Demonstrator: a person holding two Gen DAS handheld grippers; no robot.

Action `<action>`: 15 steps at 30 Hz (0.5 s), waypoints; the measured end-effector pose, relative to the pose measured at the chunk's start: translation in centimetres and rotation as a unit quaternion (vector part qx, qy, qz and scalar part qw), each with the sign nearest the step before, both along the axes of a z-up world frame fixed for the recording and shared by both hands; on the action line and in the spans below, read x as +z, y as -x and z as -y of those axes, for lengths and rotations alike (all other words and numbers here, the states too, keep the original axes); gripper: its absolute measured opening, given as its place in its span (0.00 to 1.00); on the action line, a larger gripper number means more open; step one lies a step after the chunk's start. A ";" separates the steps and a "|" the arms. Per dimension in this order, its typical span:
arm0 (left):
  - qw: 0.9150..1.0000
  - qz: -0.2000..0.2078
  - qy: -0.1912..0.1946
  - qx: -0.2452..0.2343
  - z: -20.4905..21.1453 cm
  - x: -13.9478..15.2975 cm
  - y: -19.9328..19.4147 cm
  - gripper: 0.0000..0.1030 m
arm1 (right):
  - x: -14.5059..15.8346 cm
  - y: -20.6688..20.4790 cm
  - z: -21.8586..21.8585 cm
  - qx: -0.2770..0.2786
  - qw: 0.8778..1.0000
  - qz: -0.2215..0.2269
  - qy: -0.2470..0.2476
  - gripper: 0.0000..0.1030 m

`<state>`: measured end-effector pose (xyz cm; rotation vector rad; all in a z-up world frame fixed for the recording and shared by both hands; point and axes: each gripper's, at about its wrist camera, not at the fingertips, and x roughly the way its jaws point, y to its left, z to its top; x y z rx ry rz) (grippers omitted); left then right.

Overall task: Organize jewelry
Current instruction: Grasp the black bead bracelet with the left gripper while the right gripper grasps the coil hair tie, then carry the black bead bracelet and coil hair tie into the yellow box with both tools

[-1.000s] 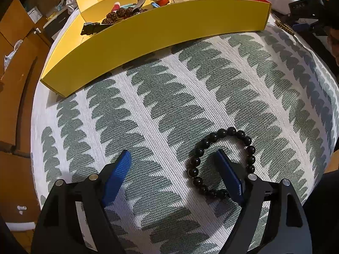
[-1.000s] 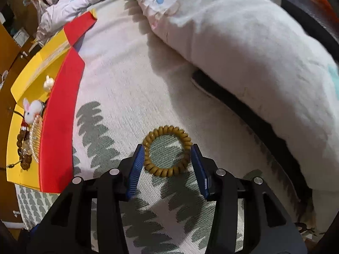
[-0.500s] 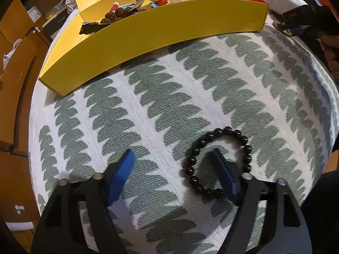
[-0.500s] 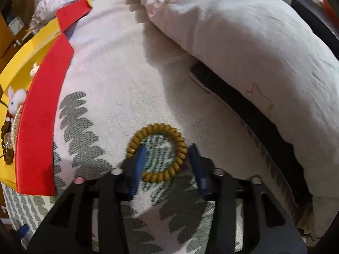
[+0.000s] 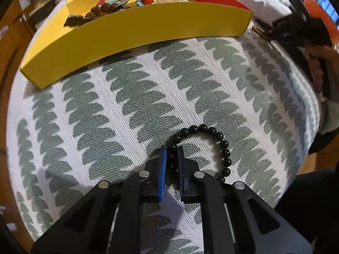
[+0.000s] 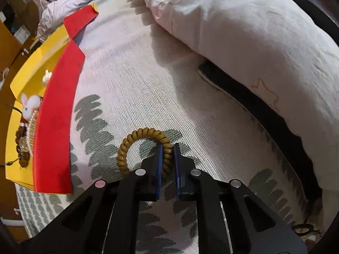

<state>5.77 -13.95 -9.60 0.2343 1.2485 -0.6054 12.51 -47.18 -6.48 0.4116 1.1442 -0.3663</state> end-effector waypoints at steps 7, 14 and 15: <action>0.999 -0.003 0.037 0.011 -1.1 1.4 -0.7 0.09 | 3.4 0.8 -0.7 0.008 0.999 0.039 -0.007 0.10; 0.997 0.007 0.075 0.009 -1.6 3.9 -0.2 0.09 | 7.6 1.6 -3.4 0.038 0.994 0.100 -0.011 0.11; 0.997 0.011 0.079 0.007 -1.8 4.0 0.0 0.09 | 8.1 1.7 -3.8 0.044 0.993 0.109 -0.014 0.10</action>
